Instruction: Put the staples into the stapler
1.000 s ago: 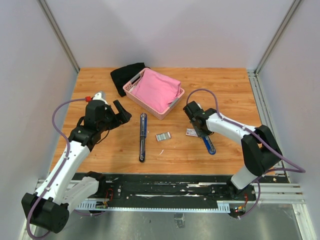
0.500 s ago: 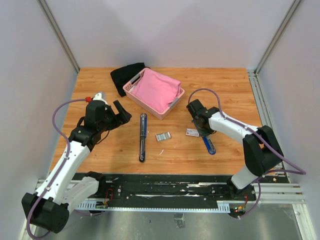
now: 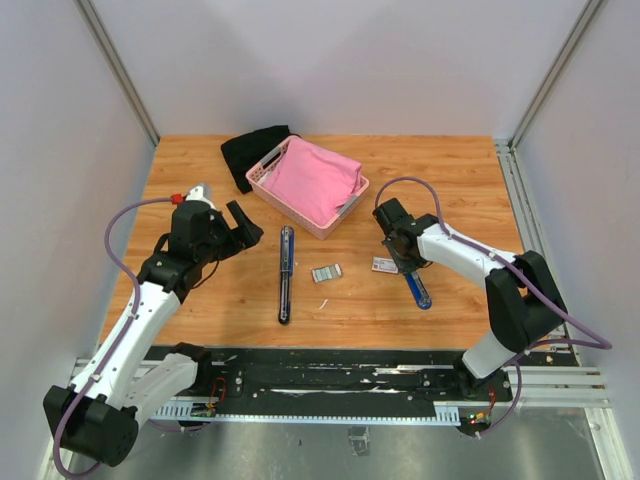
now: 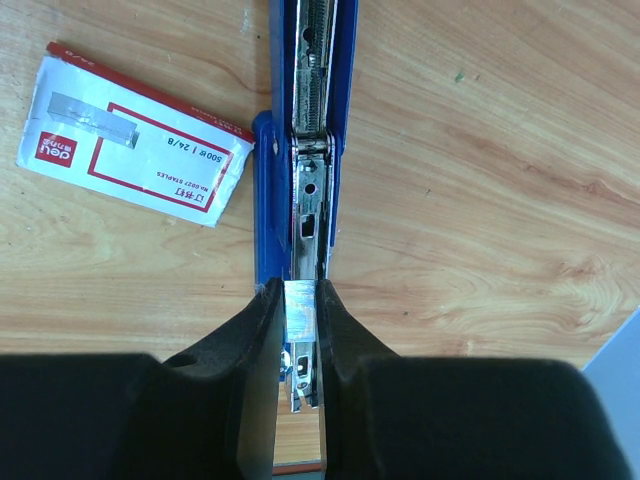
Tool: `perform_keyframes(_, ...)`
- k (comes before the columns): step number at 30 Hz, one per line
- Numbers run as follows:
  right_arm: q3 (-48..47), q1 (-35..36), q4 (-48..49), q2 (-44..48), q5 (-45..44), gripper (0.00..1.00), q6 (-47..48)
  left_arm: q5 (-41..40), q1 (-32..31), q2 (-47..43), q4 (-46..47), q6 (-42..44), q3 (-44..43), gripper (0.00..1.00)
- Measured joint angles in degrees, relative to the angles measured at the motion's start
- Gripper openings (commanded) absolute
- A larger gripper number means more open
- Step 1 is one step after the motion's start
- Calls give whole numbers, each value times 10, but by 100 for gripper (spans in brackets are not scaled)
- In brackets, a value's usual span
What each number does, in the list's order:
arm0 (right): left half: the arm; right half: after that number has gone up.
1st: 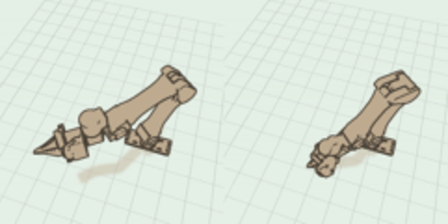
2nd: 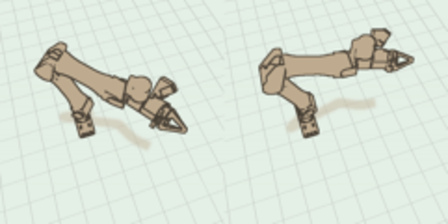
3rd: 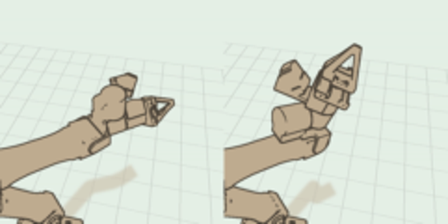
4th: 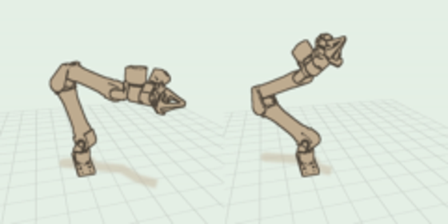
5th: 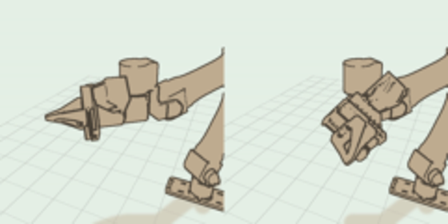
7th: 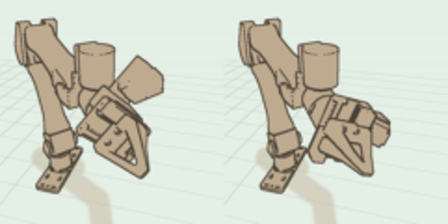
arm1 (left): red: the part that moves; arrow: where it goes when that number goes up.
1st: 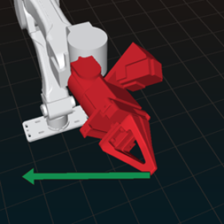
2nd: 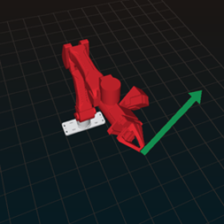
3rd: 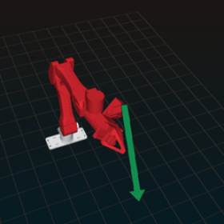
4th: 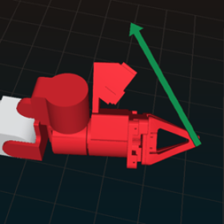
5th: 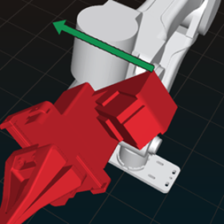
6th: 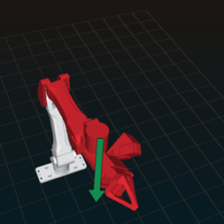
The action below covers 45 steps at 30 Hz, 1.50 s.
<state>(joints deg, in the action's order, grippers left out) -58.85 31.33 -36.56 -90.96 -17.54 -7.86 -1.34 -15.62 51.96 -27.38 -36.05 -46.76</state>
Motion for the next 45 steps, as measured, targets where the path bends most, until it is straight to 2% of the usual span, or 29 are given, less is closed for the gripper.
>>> perform_keyframes(45, -4, -16, -4, -10, 41, 14, 33, 1, 0, 0, 0, 0, 7, 92)
